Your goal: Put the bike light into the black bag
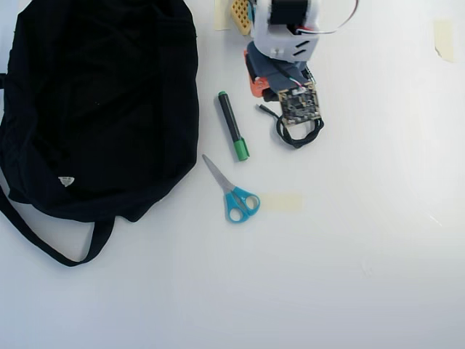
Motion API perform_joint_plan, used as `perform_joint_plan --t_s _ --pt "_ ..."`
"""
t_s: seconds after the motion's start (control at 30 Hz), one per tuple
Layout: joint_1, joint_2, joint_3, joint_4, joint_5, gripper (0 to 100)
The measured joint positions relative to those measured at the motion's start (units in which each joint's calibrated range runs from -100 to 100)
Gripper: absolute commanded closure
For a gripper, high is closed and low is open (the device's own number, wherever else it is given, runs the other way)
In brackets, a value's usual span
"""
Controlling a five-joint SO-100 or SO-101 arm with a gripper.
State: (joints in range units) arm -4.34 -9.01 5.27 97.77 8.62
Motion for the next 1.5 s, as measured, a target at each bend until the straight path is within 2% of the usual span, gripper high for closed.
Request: perform_joint_plan --t_s 0.4,0.8,0.9,1.07,1.17,1.23,1.37,1.5 --pt "26.1 -1.6 0.0 -2.9 0.0 98" --pt "50.3 -1.6 1.1 -23.4 -0.4 98" --pt "55.5 -1.6 5.4 -34.6 -6.1 98" --pt "57.6 9.5 9.3 -50.5 -10.2 98" --pt "58.1 16.9 9.2 -52.0 -10.6 98" --pt "58.1 18.9 9.4 -52.0 -10.6 88" --pt "58.4 18.9 9.4 -52.0 -10.6 77" --pt "58.9 18.9 9.4 -52.0 -10.6 77"
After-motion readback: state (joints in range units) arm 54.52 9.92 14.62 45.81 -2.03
